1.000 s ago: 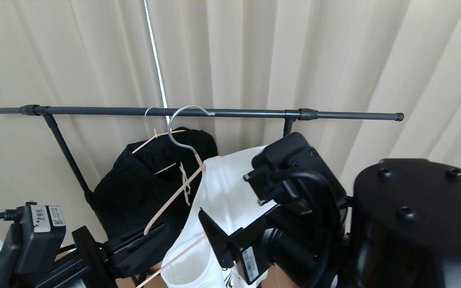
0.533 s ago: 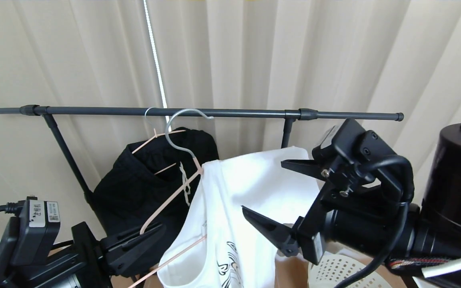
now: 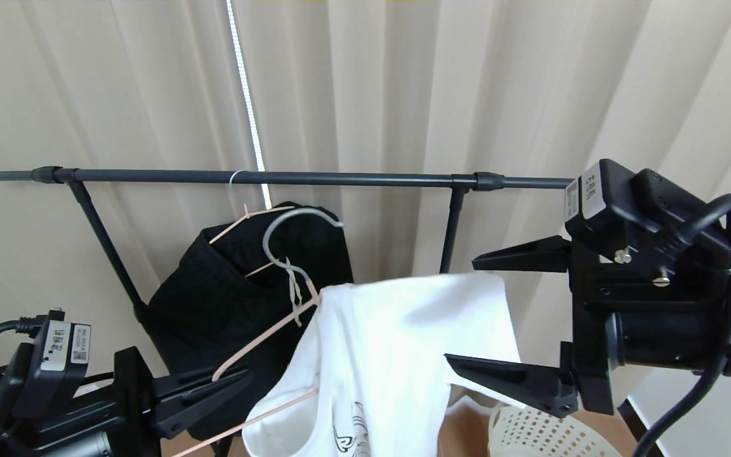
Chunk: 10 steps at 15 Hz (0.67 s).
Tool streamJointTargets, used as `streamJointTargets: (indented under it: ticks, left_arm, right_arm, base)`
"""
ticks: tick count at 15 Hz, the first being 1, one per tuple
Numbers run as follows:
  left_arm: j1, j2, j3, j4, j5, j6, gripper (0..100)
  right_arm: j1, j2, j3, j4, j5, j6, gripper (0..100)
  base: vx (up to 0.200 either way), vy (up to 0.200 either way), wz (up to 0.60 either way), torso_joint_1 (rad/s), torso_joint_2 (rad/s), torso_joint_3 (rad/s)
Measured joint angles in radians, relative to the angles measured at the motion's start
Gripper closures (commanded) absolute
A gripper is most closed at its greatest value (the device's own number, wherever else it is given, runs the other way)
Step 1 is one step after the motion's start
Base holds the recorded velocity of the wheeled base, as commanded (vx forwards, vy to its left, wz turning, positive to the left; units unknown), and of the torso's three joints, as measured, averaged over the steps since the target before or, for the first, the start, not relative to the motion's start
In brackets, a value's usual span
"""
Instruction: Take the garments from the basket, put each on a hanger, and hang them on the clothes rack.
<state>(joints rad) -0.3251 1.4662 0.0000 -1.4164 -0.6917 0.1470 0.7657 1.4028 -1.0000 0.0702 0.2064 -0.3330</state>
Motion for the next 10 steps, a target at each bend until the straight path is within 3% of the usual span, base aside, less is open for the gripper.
streamJointTargets:
  ticks: [4,7,10]
  left_arm:
    - [0.048,0.058,0.0,-0.004,-0.159,0.077,100]
    - [0.053,0.07,0.0,-0.003,-0.183,0.077,100]
    - [0.052,0.072,0.0,-0.003,-0.19,0.077,100]
  right_arm:
    - [-0.052,0.022,-0.181,0.329,0.079,-0.166,0]
    - [-0.101,0.094,-0.326,0.516,0.231,-0.221,0]
    - [-0.117,0.193,-0.449,0.66,0.335,-0.297,0]
  base:
    - [0.0,0.0,0.0,0.0,0.0,0.0]
    - [0.0,0.0,0.0,0.0,0.0,0.0]
    - [0.0,0.0,0.0,0.0,0.0,0.0]
